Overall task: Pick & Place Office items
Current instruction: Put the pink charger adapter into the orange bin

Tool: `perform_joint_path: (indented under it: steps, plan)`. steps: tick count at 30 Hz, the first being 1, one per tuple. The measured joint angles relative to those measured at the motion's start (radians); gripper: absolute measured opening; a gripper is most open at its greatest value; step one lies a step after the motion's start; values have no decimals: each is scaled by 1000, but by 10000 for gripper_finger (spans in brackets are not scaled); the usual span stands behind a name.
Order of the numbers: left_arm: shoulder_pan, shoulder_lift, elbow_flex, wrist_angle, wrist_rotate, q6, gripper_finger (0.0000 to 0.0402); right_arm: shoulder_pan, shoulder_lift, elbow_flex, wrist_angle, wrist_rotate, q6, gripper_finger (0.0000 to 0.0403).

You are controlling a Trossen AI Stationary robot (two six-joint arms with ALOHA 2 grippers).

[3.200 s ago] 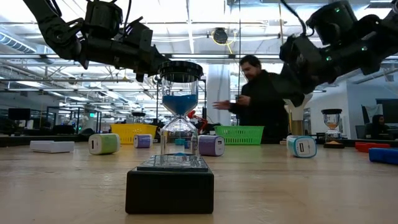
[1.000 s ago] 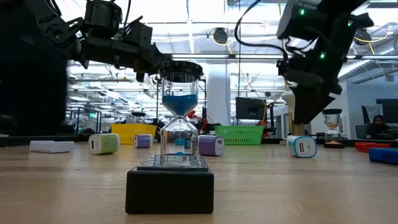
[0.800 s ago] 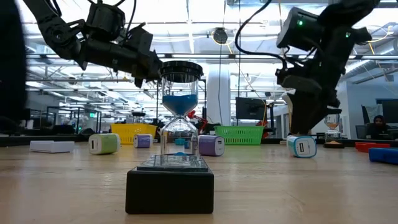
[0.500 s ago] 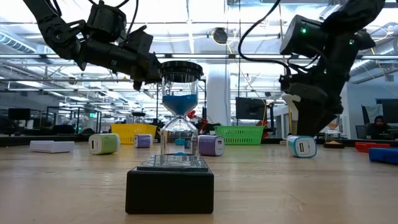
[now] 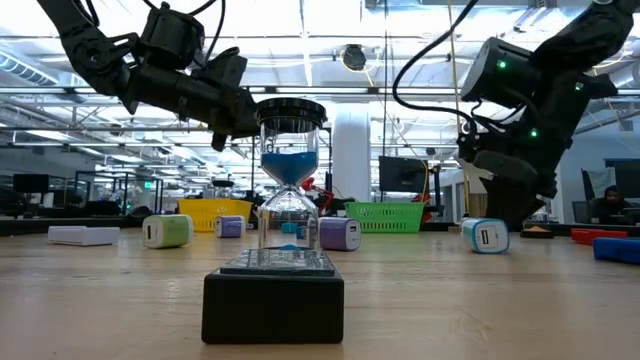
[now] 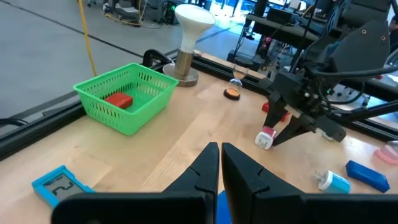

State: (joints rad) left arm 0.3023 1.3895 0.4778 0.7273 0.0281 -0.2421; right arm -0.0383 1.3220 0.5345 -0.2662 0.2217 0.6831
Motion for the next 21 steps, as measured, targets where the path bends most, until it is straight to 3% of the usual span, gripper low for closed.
perform_joint_path:
  steps: [6,12,16,21]
  plan:
    - [0,0,0,-16,0,-101,19,-1,0,-9,144,72,-130,81]
    - [0,0,0,-61,8,-137,19,-1,2,-8,243,50,-250,49]
    - [0,0,0,-100,38,-126,19,-8,1,-8,239,35,-303,70]
    - [-3,0,0,-128,52,-127,19,-34,-1,-8,241,36,-262,140]
